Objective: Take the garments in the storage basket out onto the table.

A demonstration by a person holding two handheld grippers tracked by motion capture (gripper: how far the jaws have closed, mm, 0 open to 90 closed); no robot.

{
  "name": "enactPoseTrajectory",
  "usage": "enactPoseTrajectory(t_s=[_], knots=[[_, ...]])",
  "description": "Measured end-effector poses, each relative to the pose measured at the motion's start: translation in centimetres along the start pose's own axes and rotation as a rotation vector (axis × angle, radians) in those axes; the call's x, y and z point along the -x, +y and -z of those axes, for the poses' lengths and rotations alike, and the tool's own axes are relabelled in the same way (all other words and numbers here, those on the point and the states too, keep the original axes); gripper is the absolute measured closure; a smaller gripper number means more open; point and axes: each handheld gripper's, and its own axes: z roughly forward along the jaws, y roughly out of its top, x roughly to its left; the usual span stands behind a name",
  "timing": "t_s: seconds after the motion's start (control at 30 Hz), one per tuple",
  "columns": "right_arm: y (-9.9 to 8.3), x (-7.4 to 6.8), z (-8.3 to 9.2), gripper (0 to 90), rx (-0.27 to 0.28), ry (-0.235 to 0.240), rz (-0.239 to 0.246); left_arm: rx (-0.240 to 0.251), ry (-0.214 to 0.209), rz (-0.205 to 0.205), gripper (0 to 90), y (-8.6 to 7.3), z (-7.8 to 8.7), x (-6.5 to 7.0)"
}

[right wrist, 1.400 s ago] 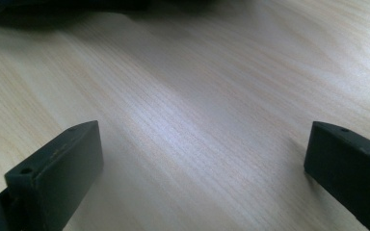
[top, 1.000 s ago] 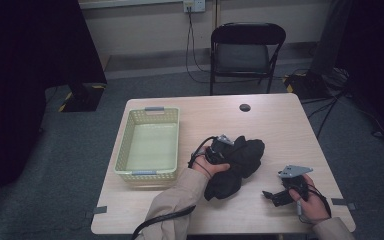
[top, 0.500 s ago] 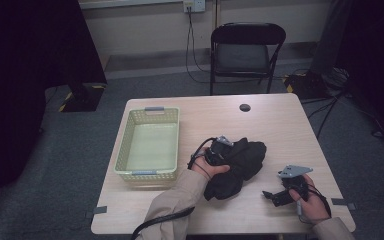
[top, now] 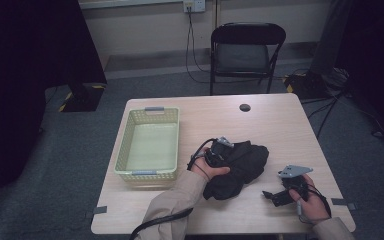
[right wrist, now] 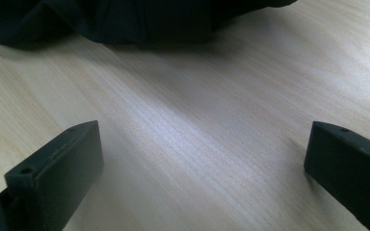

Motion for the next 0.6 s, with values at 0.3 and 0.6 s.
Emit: enactPoseTrajectory(t_s=[0.3, 0.6], knots=[[0.0, 0.0, 0.0, 0.0, 0.0, 0.0, 0.0, -0.004, -0.006, 0.004, 16.1, 0.2, 0.2, 0.2], [0.0, 0.0, 0.0, 0.0, 0.0, 0.0, 0.0, 0.004, -0.009, 0.0, 10.0, 0.5, 1.2, 0.4]])
